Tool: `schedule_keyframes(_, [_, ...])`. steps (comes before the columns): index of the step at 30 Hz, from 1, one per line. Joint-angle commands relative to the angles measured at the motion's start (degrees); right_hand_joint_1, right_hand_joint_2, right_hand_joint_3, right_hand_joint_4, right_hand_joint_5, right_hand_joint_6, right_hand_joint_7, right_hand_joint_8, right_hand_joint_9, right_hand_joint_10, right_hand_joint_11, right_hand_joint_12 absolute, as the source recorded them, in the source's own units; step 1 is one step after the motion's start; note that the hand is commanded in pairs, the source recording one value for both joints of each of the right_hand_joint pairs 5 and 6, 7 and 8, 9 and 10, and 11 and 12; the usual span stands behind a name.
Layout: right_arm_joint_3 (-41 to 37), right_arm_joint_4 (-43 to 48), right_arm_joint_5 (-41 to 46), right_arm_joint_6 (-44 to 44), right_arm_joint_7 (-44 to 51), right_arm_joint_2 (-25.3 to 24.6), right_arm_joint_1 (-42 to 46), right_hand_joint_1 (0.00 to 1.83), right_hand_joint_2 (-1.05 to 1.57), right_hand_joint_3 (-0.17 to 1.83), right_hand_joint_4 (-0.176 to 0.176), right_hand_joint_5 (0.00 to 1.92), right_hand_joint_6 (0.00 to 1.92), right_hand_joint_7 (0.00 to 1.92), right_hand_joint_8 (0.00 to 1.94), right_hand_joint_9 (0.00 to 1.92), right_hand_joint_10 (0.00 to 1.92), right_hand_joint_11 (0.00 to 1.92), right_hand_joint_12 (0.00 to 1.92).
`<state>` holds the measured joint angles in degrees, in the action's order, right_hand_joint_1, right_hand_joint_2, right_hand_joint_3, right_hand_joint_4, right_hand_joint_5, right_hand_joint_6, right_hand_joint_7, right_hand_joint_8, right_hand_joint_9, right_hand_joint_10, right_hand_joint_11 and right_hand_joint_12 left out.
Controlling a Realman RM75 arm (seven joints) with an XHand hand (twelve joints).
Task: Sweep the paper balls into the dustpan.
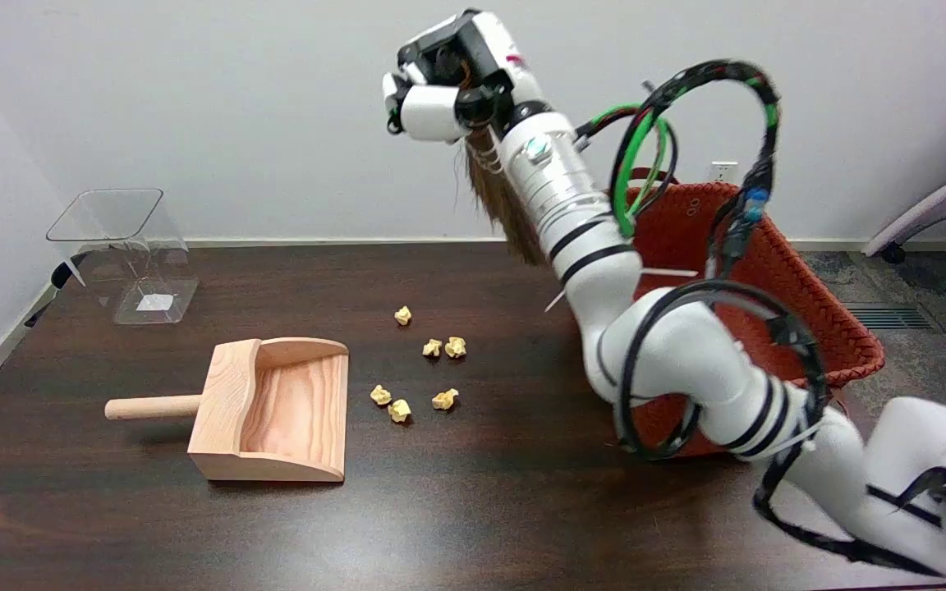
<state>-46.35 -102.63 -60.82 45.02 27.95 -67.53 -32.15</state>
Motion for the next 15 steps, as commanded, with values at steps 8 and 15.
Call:
schedule_keyframes(8, [2.9,15.8,-7.8,6.1,2.2,-14.1,3.2,1.37,0.73,0.99,0.000,1.92,1.92,1.92,1.92,1.92,1.92,1.92,1.92])
schedule_keyframes(15, [4.1,16.8,-7.9,10.2,1.3,-14.1,5.8,1.37,0.72,1.00,0.000,1.92,1.92,1.92,1.92,1.92,1.92,1.92,1.92])
